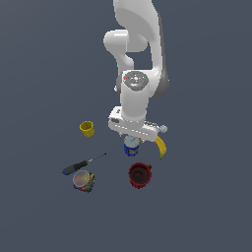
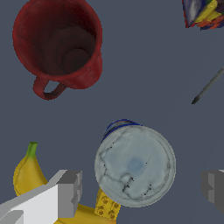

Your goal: Pick up a designated object from a clutter of objects.

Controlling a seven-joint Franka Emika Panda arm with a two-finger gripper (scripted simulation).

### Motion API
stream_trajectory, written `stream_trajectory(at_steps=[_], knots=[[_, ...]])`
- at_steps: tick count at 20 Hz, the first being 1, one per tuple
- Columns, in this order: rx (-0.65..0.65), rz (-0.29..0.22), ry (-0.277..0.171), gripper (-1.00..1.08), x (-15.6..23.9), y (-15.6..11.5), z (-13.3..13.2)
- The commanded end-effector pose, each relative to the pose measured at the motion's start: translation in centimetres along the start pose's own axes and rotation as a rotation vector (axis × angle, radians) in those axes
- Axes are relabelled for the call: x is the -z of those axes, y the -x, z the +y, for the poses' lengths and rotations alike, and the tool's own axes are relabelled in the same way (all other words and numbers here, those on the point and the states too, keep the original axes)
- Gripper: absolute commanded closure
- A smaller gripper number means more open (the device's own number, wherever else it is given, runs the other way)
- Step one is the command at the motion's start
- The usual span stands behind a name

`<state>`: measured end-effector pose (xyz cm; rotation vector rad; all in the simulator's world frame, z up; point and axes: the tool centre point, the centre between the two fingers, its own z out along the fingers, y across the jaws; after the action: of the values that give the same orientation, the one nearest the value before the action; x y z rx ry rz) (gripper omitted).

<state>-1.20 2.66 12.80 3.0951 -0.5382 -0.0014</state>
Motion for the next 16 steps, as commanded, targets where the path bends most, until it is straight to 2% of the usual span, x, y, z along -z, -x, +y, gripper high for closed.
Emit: stream_trajectory(at_steps=[1,8,16], knots=[[-0.009,0.001,0.0,-0.92,-0.3,0.1,0.0],[-0.006,0.0,0.0,-0.92,-1.0,0.1,0.0],[-0.009,0.001,0.0,-0.92,-4.4,0.2,0.1]])
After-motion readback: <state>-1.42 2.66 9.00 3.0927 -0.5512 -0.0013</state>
